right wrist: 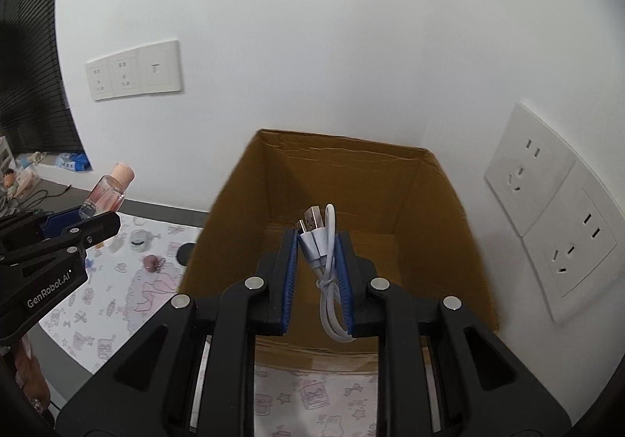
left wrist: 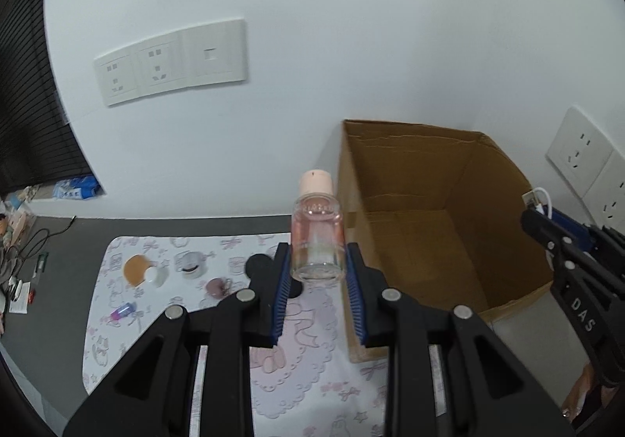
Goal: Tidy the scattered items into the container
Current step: 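Carry the cable and perfume bottle over the cardboard box with both tools, then open both tools to drop the cable and bottle into the box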
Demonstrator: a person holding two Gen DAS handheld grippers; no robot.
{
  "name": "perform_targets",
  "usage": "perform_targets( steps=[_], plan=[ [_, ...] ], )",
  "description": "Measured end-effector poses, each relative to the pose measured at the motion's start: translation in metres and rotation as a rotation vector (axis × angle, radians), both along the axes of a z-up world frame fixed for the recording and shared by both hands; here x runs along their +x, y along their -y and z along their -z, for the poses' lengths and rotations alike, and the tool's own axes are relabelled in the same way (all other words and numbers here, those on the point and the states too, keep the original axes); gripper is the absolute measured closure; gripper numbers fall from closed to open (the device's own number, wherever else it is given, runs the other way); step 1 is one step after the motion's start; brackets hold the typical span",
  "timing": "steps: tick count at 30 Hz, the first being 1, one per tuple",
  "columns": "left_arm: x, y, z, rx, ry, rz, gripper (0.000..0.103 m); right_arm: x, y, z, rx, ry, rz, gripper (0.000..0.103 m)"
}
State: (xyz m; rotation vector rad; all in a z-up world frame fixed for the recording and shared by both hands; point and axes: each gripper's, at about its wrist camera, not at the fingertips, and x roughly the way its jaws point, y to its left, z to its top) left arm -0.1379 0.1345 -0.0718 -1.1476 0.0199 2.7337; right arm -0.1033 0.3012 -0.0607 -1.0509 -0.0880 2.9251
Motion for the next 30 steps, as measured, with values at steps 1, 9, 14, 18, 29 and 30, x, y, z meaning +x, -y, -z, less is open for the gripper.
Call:
perform_targets(
  steps=[1, 9, 14, 18, 29, 30],
  plan=[
    [-0.002, -0.007, 0.0, -0.002, 0.0, 0.014, 0.076, -0.001, -0.005, 0.001, 0.002, 0.002, 0.009, 0.083],
    [-0.02, -0.048, 0.002, -0.01, 0.008, 0.113, 0.076, -0.009, -0.035, 0.009, -0.003, 0.022, 0.072, 0.083],
    [-0.03, -0.067, 0.004, -0.015, 0.014, 0.156, 0.076, -0.017, -0.048, 0.016, -0.007, 0.04, 0.103, 0.083],
    [-0.04, -0.074, 0.009, -0.011, 0.034, 0.169, 0.076, -0.026, -0.052, 0.022, -0.008, 0.053, 0.117, 0.083],
    [-0.068, -0.087, 0.038, 0.036, 0.231, 0.221, 0.064, -0.035, -0.051, 0.025, 0.052, 0.028, 0.158, 0.014],
    [-0.069, -0.087, 0.04, 0.037, 0.238, 0.221, 0.062, -0.035, -0.05, 0.025, 0.072, 0.02, 0.161, 0.011]
  ],
)
